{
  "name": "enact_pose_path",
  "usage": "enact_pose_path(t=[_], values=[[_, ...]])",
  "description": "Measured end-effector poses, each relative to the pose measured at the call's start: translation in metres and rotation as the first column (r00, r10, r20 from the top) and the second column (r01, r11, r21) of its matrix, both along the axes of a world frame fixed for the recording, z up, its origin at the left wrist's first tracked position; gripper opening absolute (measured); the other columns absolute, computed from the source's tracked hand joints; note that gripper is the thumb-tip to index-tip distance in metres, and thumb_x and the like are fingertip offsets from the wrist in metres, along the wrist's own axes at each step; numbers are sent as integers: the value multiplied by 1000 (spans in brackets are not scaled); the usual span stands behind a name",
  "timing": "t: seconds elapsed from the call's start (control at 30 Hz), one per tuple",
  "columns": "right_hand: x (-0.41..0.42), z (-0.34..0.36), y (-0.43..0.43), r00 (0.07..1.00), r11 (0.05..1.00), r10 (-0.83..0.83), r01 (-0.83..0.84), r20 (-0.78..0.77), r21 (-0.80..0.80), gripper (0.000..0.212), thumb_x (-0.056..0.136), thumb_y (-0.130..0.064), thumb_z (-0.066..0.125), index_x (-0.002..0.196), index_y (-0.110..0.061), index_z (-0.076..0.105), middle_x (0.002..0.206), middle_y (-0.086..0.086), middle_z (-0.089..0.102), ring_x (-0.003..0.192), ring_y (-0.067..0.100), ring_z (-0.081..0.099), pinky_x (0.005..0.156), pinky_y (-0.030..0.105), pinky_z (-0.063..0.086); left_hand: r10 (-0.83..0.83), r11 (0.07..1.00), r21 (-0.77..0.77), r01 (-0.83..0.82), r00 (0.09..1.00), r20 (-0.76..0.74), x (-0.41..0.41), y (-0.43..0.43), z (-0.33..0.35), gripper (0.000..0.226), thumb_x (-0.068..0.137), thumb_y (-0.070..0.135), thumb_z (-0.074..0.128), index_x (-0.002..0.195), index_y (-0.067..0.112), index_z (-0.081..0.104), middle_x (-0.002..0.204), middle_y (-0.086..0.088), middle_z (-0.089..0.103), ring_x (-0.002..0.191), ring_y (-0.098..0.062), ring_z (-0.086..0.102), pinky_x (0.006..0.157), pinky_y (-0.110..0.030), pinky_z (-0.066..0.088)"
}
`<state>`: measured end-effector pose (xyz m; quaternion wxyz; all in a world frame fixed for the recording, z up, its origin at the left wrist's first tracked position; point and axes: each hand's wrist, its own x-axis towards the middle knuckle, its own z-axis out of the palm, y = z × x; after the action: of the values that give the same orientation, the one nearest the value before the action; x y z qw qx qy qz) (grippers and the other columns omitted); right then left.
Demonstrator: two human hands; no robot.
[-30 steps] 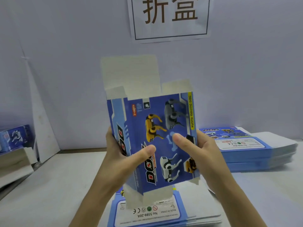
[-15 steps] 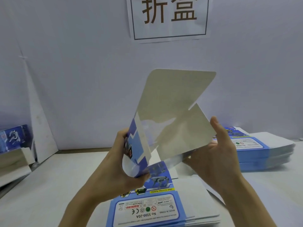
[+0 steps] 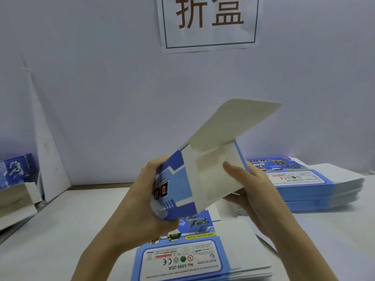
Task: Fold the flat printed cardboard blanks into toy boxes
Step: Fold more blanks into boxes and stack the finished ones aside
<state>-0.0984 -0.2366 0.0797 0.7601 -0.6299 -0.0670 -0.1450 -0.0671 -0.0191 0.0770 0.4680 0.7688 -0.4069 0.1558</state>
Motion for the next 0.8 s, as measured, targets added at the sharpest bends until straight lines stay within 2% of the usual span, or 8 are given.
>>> enact_pose_path(t=[0.07, 0.2, 0.27, 0.37, 0.53, 0.6, 0.7, 0.8], values=[[1, -2, 1, 1000, 1000, -5, 5, 19, -7, 19, 72, -39, 65, 88, -35, 74, 87, -1, 74, 83, 14, 69, 73, 28, 59, 11, 1000, 5, -11, 1000, 5, 1, 2, 0, 97, 55, -1, 88, 115, 55, 35, 103, 32, 54, 95, 4, 60, 61, -5, 48], [3, -3, 2, 995, 996, -94, 94, -34, -4, 17, 93, -11, 56, 91, -19, 71, 83, 0, 74, 83, 18, 67, 69, 30, 59, 66, 998, 4, -67, 996, 55, 7, 6, -2, 97, 54, -1, 90, 119, 44, 34, 107, 31, 49, 102, 4, 57, 63, -4, 48], [2, -3, 1, 998, 996, -55, 52, -40, -73, 12, 91, -19, 59, 96, -21, 70, 89, -1, 75, 89, 19, 69, 75, 31, 59, 60, 998, 7, -60, 998, 26, 8, 9, -3, 98, 56, 0, 89, 119, 48, 33, 109, 30, 49, 105, 2, 56, 62, -6, 49], [0, -3, -1, 1000, 996, 11, -13, -25, -94, 32, 72, -47, 65, 96, -27, 72, 94, 0, 75, 91, 16, 70, 77, 32, 59, 31, 999, 17, -31, 999, 7, 8, 10, -2, 103, 58, 1, 89, 113, 66, 31, 109, 30, 51, 105, 0, 57, 64, -7, 50], [1, -3, 3, 985, 983, -164, 158, -49, -96, 12, 92, -20, 59, 91, -21, 70, 79, -3, 73, 84, 19, 68, 70, 31, 61, 57, 998, -1, -57, 998, 24, 8, 8, -3, 104, 56, 3, 90, 106, 71, 29, 106, 32, 49, 106, 4, 56, 60, -5, 49], [0, -3, 1, 993, 984, -110, 101, -50, -146, 13, 85, -31, 65, 95, -23, 70, 83, -5, 74, 85, 15, 69, 72, 29, 60, 69, 998, 4, -69, 997, 24, 9, 10, -3, 104, 57, 1, 89, 109, 69, 30, 107, 30, 50, 103, 2, 57, 61, -6, 49], [-6, 0, -2, 994, 973, 82, -96, -74, -211, 53, 64, -55, 67, 107, -24, 68, 100, -3, 74, 96, 12, 70, 82, 31, 58, 69, 998, -2, -69, 997, 29, 8, 14, -1, 104, 59, -3, 87, 111, 67, 31, 110, 28, 53, 97, 1, 59, 63, -6, 49], [-7, 3, -2, 996, 986, 65, -74, -68, -146, 39, 74, -54, 61, 99, -25, 74, 97, -2, 74, 92, 11, 70, 79, 29, 58, 61, 998, 4, -62, 997, 40, 8, 14, 0, 106, 58, -3, 87, 110, 69, 30, 110, 34, 53, 98, 6, 59, 62, -4, 48]])
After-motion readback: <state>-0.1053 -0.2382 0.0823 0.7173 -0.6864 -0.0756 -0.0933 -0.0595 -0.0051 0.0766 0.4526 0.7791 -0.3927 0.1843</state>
